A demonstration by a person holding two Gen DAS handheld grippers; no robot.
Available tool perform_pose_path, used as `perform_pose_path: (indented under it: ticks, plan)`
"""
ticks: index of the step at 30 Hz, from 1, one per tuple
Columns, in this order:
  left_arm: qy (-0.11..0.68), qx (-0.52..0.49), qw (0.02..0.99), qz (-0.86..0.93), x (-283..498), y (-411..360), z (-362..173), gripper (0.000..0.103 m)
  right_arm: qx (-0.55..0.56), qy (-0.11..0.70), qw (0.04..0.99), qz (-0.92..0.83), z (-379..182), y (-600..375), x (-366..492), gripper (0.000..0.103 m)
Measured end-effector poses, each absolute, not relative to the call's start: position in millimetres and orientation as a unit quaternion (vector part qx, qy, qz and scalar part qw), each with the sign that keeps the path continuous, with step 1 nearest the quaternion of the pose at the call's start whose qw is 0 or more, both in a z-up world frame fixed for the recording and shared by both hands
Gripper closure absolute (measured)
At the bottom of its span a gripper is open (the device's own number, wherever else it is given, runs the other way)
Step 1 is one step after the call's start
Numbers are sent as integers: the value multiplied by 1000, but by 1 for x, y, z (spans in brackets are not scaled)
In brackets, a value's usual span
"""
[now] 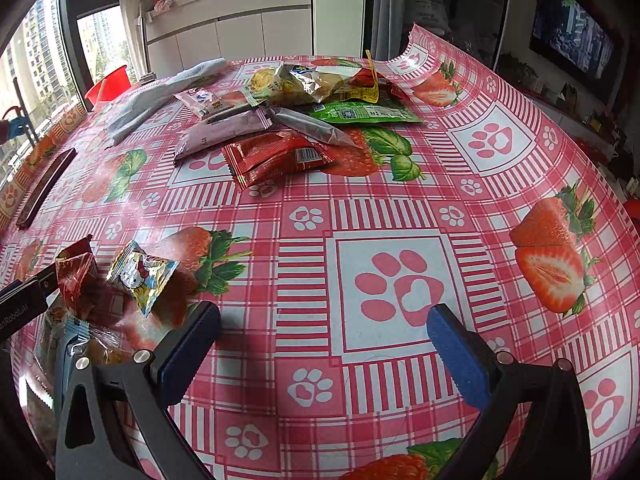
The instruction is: Organize snacks
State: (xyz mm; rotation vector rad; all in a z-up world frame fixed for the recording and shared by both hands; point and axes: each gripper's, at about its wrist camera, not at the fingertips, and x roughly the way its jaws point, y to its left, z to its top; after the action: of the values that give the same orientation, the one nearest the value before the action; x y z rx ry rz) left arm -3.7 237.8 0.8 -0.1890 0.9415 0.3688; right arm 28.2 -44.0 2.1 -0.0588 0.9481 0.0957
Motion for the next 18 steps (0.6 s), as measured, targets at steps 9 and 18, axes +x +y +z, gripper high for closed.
perform_pose_path:
  ticks: [9,18]
  plan:
    - [450,-90,871,176,-4,238,1,0,-29,456,888,46,2,-44,28,0]
    - [450,-90,871,176,-4,238,1,0,-29,456,888,46,1,-44,28,0]
